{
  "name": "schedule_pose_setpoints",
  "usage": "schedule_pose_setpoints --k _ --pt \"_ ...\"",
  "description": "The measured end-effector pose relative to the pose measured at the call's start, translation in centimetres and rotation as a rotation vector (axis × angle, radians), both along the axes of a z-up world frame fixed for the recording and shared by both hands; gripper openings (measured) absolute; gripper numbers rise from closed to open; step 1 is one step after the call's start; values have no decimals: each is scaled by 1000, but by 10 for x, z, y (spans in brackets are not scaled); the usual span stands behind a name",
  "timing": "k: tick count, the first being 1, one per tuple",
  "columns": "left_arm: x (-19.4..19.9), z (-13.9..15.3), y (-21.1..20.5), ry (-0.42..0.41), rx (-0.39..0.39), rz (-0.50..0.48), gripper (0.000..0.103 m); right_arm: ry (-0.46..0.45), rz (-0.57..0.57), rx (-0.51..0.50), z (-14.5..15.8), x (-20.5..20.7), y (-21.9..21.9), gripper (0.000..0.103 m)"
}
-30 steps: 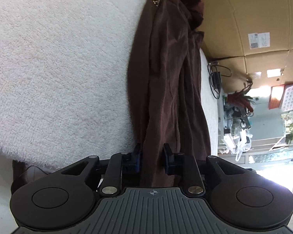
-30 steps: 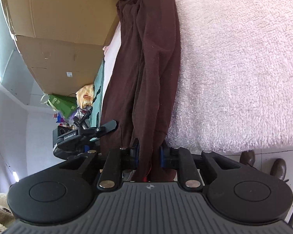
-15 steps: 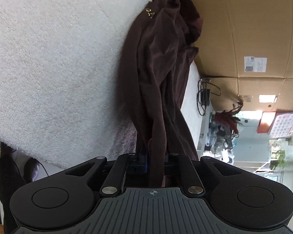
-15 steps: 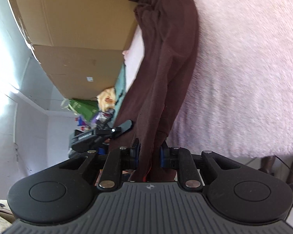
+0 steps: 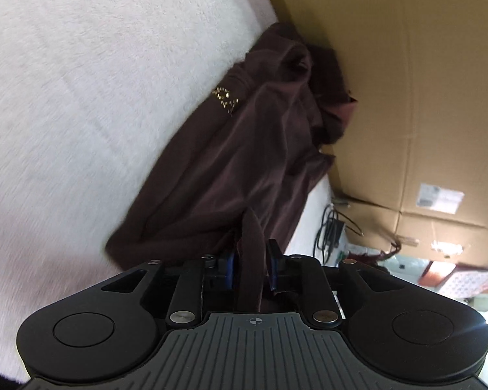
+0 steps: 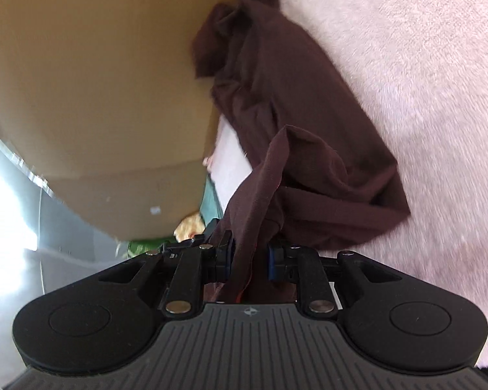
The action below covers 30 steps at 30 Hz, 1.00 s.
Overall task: Fold clothes
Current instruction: 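Lift the held end and fold it over onto the sweatshirt with both grippers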
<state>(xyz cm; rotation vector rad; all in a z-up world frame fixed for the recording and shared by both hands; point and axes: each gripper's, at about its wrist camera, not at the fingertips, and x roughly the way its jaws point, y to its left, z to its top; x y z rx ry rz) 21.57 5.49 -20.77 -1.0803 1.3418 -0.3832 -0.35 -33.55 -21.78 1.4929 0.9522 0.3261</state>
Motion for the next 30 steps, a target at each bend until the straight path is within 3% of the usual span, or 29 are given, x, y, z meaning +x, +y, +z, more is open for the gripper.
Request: schedule_pose_setpoints --k 5,7,8,14,20,25,30 --pt "34 -17 -9 87 39 -15 58 109 -88 9 -12 36 -10 32" --pt "42 -19 -11 125 32 -19 71 140 -117 23 -14 44 -15 60" --pt "46 -20 -12 144 29 -21 73 153 -130 32 -15 47 -16 64" --pt "68 -19 -22 215 19 -37 81 171 -178 96 -15 61 -19 68" --pt "79 -33 -19 360 -34 21 85 226 -255 116 -21 76 -18 70" --pt "75 -17 -10 327 -62 17 88 190 -271 140 -11 68 -20 70" --pt "92 -21 -15 316 -53 38 88 179 -235 118 -7 78 -20 70"
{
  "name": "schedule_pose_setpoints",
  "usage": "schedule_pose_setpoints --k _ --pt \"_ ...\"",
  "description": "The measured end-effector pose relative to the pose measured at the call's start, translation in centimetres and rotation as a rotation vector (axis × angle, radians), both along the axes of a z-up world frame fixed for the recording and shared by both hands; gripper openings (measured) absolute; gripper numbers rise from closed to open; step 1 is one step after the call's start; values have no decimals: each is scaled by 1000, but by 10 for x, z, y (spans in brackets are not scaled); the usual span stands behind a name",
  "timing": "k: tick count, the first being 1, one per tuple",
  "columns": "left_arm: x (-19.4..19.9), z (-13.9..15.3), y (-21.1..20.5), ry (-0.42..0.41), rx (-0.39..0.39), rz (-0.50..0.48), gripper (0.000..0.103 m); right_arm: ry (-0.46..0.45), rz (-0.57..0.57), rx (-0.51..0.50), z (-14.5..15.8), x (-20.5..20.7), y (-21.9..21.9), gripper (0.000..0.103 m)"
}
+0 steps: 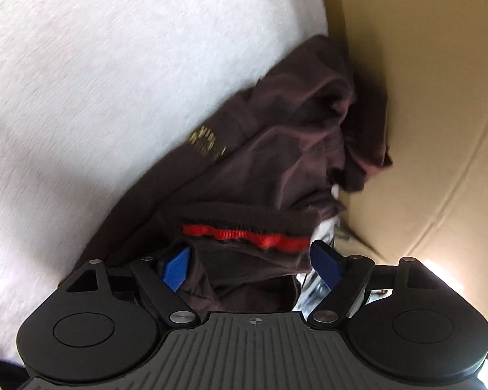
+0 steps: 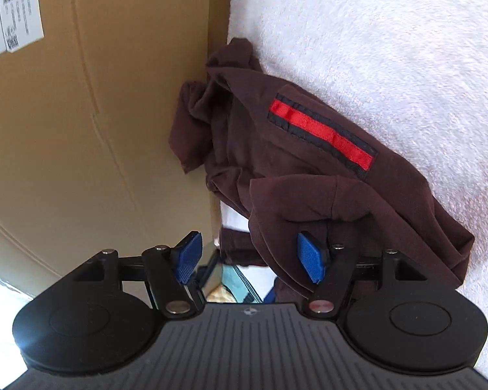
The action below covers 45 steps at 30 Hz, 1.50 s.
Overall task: Fold clothes
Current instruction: 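Lift the held end and fold it over onto the sweatshirt with both grippers, then open both grippers and pull them back from the folded sweatshirt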
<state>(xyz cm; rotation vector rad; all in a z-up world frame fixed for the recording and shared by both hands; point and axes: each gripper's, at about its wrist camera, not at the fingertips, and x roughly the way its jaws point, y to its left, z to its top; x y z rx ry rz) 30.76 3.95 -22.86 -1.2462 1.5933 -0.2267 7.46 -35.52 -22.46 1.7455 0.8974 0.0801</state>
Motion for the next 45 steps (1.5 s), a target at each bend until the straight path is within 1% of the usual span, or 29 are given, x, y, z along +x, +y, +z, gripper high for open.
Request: schedule_pose_setpoints --k 2,3,5,7,11,12,13,14,15,16,17,18,19,20,21,22,23,25,27,28,29,30,31,33,34,37,40,42,45 --pt "5 -1 -1 -33 50 7 88 -32 -34 -23 0 12 -5 70" --pt "4 -1 0 -40 53 4 88 -47 -54 -51 0 20 -9 70" --pt "-1 1 4 -52 41 -6 88 -40 -90 -99 2 26 -14 70" --pt "-10 5 14 -70 15 -23 89 -60 -43 -124 8 23 -13 70" --pt "-29 16 37 -102 -1 -7 90 -125 160 -342 37 8 5 70" --pt "-33 19 42 -117 2 -6 90 -145 213 -376 42 5 12 70" --pt "-36 21 48 -132 6 -5 91 -165 266 -398 46 3 20 67" --pt "-38 24 50 -152 17 -23 91 -190 327 -410 49 2 28 66" --pt "-40 26 51 -173 29 -42 91 -220 397 -413 52 3 38 63" --pt "-44 29 54 -190 43 -65 91 -244 475 -428 54 5 47 58" --pt "-47 32 57 -208 58 -88 91 -263 559 -454 56 7 57 57" --pt "-51 32 54 -222 69 -107 91 -274 640 -489 57 10 68 51" --pt "-54 32 51 -237 80 -127 92 -273 714 -535 56 16 80 44" --pt "-57 32 48 -251 90 -146 92 -267 778 -584 54 24 90 41" --pt "-61 31 47 -258 87 -157 92 -267 814 -633 52 33 96 35" --pt "-64 29 46 -261 84 -171 92 -270 798 -685 50 43 97 31" --pt "-68 27 45 -264 81 -186 92 -270 753 -738 49 53 94 29" --pt "-75 28 46 -289 92 -214 92 -256 587 -825 49 68 81 28" --pt "-84 31 47 -333 115 -248 94 -266 454 -861 58 68 69 30" --pt "-87 33 48 -361 134 -266 95 -288 421 -849 64 63 64 30" --pt "-91 34 50 -388 154 -285 95 -322 408 -823 72 54 61 30" --pt "-95 36 51 -416 174 -304 96 -351 397 -822 80 42 59 30" --pt "-98 37 52 -449 198 -318 96 -357 388 -842 86 28 57 36" --pt "-103 40 52 -503 236 -346 96 -338 369 -895 92 1 51 45" --pt "-105 42 50 -537 257 -366 96 -317 363 -922 93 -12 48 45" --pt "-112 47 44 -641 321 -426 96 -207 364 -1012 81 -43 41 47" --pt "-124 50 34 -734 363 -476 96 -108 413 -1146 64 -68 46 47" --pt "-133 51 27 -789 392 -498 96 -100 467 -1229 54 -78 56 46" --pt "-147 51 13 -851 432 -540 96 -145 496 -1266 47 -85 66 45"
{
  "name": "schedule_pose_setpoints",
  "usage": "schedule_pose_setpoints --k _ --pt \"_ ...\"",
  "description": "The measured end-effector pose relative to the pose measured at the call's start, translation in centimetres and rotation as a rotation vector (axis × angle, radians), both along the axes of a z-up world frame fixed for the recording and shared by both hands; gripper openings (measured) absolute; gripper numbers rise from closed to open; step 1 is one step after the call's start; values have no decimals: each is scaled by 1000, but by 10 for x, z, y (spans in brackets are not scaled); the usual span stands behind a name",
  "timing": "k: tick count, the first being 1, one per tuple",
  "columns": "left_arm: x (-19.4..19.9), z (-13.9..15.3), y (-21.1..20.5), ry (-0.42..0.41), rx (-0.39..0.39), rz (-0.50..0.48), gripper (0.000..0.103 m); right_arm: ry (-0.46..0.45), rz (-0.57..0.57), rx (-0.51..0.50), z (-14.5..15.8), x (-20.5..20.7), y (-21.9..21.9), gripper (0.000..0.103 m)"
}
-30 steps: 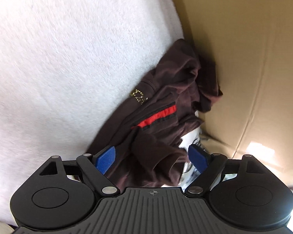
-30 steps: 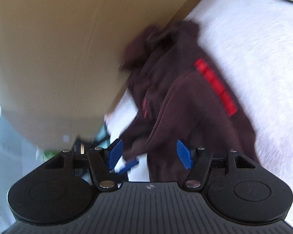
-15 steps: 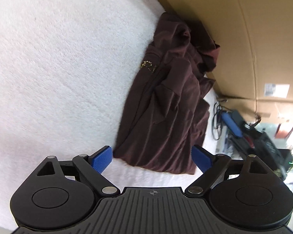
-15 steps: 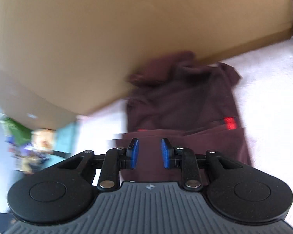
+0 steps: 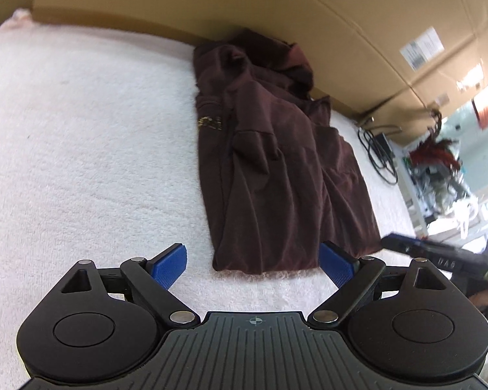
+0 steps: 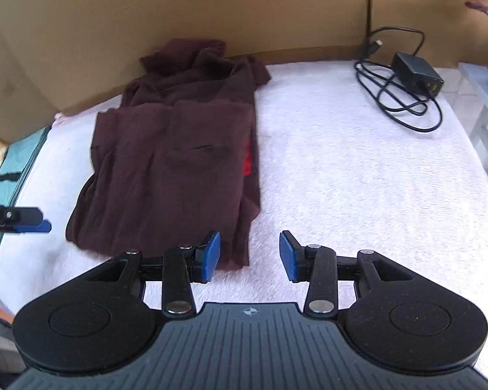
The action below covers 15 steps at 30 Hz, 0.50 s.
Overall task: Fold clothes
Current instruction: 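Open both grippers and pull them back from the folded sweatshirt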
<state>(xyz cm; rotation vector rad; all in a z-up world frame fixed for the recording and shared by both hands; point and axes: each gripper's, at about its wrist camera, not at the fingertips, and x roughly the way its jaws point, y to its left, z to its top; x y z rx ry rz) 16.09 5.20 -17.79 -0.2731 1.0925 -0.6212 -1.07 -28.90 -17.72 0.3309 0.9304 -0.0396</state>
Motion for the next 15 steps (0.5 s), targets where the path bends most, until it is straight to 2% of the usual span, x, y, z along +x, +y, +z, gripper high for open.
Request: schedule_pose_setpoints --k 3,7,12,15 --pt "-5 -5 -12 -11 2 -5 96 -42 62 10 7 -3 3 42" --pt "-7 -9 -26 -22 13 -2 96 -14 118 31 2 1 6 31" --pt "-11 -13 -34 -25 43 -4 93 -11 142 47 -1 1 4 30" --pt "-5 -20 -26 15 17 61 85 -5 140 58 -3 -1 1 30"
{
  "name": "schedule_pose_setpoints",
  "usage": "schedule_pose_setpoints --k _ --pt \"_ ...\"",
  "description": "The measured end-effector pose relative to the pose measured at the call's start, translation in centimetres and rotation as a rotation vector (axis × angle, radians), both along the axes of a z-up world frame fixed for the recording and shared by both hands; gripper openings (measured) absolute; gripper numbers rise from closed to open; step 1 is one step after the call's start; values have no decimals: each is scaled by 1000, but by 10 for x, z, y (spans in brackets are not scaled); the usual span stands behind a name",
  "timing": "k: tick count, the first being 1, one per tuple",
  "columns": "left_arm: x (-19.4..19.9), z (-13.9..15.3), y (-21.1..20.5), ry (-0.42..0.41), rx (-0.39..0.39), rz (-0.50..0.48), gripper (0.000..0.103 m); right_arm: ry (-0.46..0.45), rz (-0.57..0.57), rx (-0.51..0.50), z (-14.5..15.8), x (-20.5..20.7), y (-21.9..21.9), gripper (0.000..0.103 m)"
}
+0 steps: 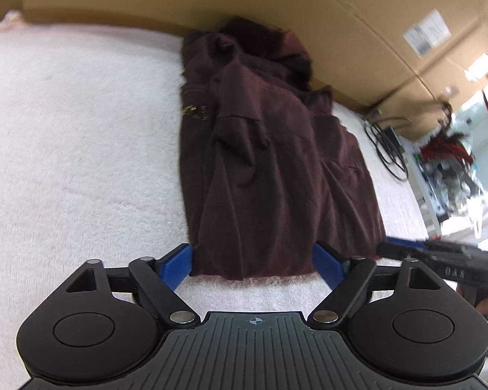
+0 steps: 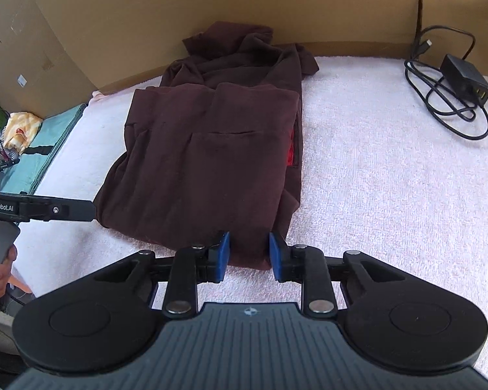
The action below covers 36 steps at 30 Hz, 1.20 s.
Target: Fold clothes
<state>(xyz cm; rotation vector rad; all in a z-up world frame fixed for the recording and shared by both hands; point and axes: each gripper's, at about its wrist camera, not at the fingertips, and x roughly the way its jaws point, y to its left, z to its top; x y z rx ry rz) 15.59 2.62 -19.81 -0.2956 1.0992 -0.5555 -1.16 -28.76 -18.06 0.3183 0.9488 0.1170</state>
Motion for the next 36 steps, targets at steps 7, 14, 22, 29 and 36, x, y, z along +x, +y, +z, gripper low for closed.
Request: schedule_pose_setpoints --k 7,14,22,29,36 --pt "10 -15 21 77 -23 108 34 8 -10 9 0 -2 -1 33" --pt "15 -25 29 144 -94 175 10 24 -32 -2 -6 5 -1 47" --pt "4 -17 45 155 -126 182 3 37 2 82 4 6 -11 8" --pt "-4 -31 51 187 -125 208 3 97 -50 128 -7 2 -26 7" --pt "-7 -33 53 187 -124 211 3 111 -70 155 -17 2 -30 6"
